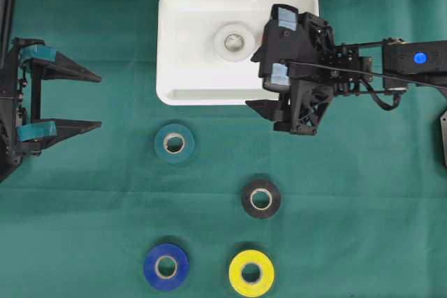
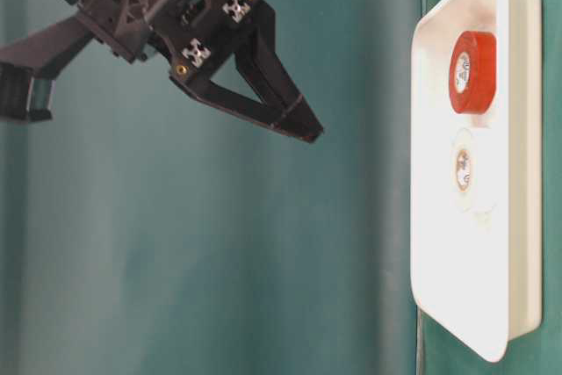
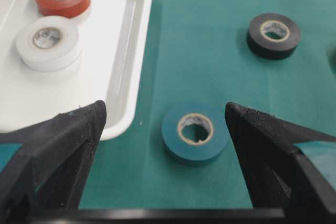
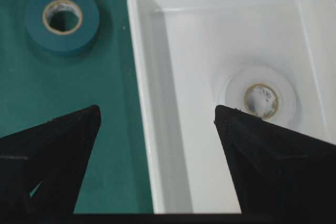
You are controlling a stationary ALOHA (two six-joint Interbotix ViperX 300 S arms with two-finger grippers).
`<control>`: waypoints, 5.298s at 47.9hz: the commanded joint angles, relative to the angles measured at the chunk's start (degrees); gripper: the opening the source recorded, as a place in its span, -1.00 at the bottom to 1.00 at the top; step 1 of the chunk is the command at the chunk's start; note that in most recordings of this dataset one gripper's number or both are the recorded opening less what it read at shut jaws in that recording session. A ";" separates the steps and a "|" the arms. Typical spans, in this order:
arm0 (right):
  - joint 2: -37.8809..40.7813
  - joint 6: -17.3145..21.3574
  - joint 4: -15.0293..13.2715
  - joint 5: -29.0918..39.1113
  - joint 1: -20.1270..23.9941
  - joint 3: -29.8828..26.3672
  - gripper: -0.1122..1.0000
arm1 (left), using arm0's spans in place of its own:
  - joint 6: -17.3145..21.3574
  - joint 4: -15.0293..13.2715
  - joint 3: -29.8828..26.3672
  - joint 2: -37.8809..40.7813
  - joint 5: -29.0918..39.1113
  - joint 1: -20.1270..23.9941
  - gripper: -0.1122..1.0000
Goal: Pick up the tape from a random location and place it into the white case.
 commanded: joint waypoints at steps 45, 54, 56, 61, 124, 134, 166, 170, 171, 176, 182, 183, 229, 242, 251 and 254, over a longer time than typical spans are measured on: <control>-30.06 0.62 0.18 -28.04 0.88 35.86 0.77 | -0.09 -0.09 -0.62 1.14 -0.62 0.26 0.93; -25.75 0.62 0.79 -36.30 0.88 39.02 0.75 | -0.09 -0.18 -0.53 2.64 -0.62 0.26 0.93; -24.87 0.62 0.79 -37.09 0.79 39.02 0.74 | -0.09 -0.18 -0.53 2.99 -0.62 0.18 0.93; -23.38 0.62 0.79 -37.53 0.35 38.67 0.74 | -0.09 -0.09 -0.53 3.52 -0.62 0.26 0.93; -23.20 0.26 0.62 -37.44 -0.97 38.23 0.74 | -2.55 -0.35 -0.70 3.43 -0.62 -1.58 0.93; -23.20 0.18 0.62 -37.35 -0.97 38.14 0.74 | -7.73 -0.35 -0.70 3.52 -0.88 -7.03 0.93; -23.20 0.53 0.62 -37.27 -0.97 38.14 0.74 | -8.53 -0.18 -1.14 8.79 -6.77 -23.64 0.93; -23.20 0.53 0.62 -37.27 -0.97 38.14 0.74 | -8.61 -0.18 -1.23 9.14 -8.17 -23.73 0.93; -23.20 0.53 0.62 -37.27 -0.97 38.14 0.74 | -8.61 -0.09 -1.32 9.32 -8.70 -23.73 0.93; -23.20 0.53 0.62 -37.27 -0.97 38.14 0.74 | -8.61 -0.18 -2.02 10.72 -10.37 -23.82 0.93; -23.20 0.53 0.62 -37.27 -0.97 38.06 0.74 | -8.53 -0.18 -4.04 14.15 -11.69 -24.35 0.92; -23.20 0.53 0.62 -37.27 -0.97 38.06 0.74 | -8.53 -0.18 -4.48 14.77 -11.87 -24.52 0.92; -23.12 0.53 0.62 -37.27 -0.97 37.79 0.74 | -8.09 0.00 -23.99 38.41 -10.20 -28.04 0.92; -23.12 0.53 0.62 -37.18 -0.97 37.79 0.74 | -8.17 -0.09 -23.99 38.58 -8.70 -28.04 0.93; -23.12 0.53 0.62 -37.18 -0.97 37.79 0.74 | -8.17 0.00 -23.99 38.58 -8.17 -28.04 0.92; -23.20 0.53 0.62 -37.18 -0.97 37.79 0.74 | -8.17 -0.09 -23.99 38.58 -8.00 -28.04 0.92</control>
